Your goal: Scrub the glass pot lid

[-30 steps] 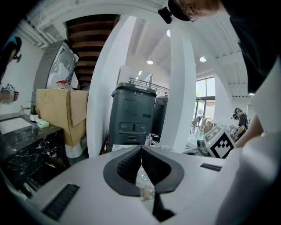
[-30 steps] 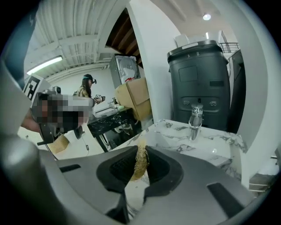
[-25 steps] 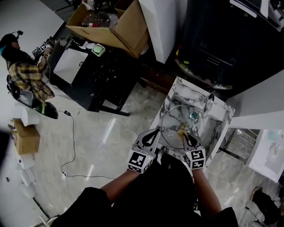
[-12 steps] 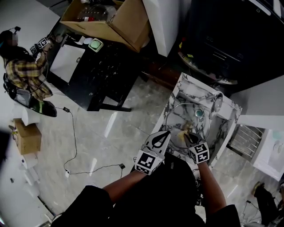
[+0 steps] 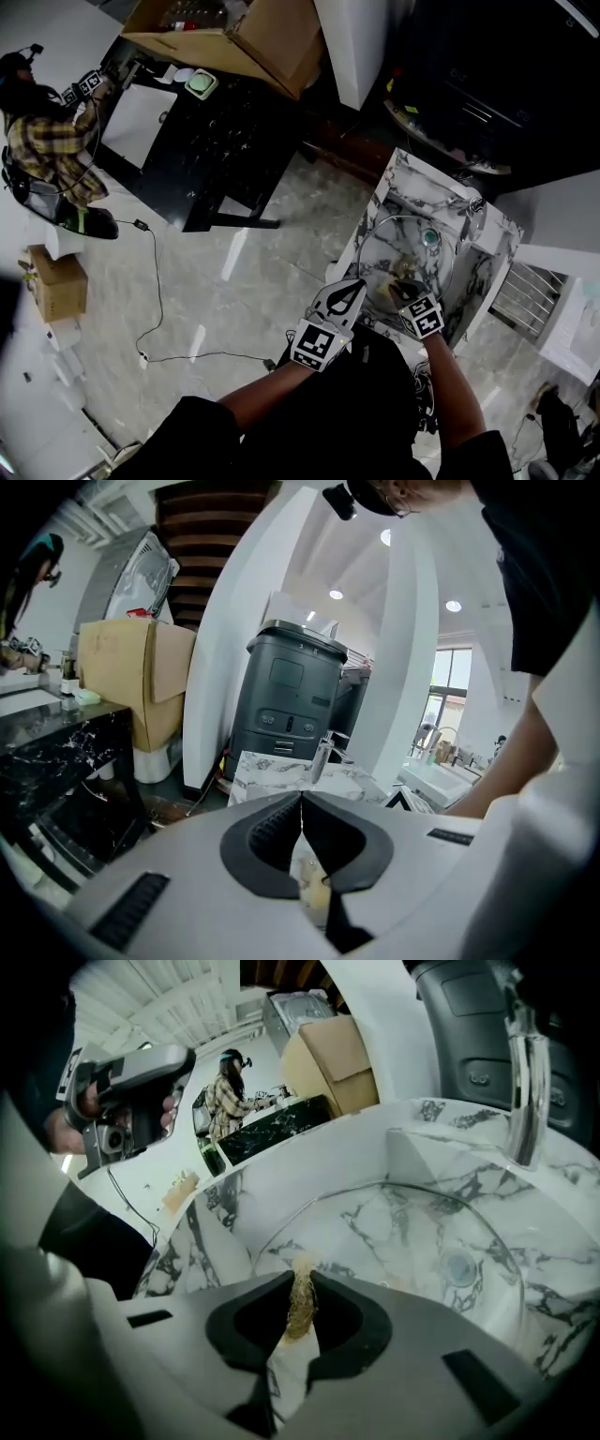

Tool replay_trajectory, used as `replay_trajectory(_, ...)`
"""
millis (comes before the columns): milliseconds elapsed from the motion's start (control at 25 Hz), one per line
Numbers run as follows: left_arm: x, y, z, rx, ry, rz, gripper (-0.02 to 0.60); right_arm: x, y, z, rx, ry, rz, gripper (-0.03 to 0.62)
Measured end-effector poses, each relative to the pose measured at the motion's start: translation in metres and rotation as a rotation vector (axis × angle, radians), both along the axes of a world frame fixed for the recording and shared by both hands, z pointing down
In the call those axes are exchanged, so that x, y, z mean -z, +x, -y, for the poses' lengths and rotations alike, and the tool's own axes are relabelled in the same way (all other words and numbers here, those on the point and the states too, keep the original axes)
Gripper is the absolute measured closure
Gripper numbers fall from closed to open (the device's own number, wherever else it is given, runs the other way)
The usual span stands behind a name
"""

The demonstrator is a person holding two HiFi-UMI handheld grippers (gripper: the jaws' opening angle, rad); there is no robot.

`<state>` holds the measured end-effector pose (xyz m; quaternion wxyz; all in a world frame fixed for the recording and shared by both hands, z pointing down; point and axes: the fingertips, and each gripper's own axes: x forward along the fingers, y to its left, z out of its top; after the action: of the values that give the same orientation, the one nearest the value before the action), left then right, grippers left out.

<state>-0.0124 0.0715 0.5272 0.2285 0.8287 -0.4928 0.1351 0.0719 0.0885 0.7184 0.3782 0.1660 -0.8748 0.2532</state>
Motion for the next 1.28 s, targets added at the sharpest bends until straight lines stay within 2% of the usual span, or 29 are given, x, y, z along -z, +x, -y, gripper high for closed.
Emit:
replay_trajectory(160,-0.005,-0.009,0.003,0.015,-0.009,-0.009,0.566,-0.007,-0.013,0.003,0.052,0.02,-0.021,0.533)
replay_trajectory(440,-0.005,-0.02,0.01,0.035,-0.021,-0.024,0.566,-0.012,-0.032,0.013,0.035,0.009,-0.037,0.533)
replay_trajectory(840,-0.013,-0.026,0.015,0.002,-0.039,-0.033,0.566,-0.017,-0.052,0.031,0.014,0.013,-0.034,0.533)
replay_trajectory(1280,-0.016,-0.019,0.018,-0.075,-0.053,-0.046,0.566,-0.023,-0.065,0.058,-0.013,0.033,-0.046,0.533)
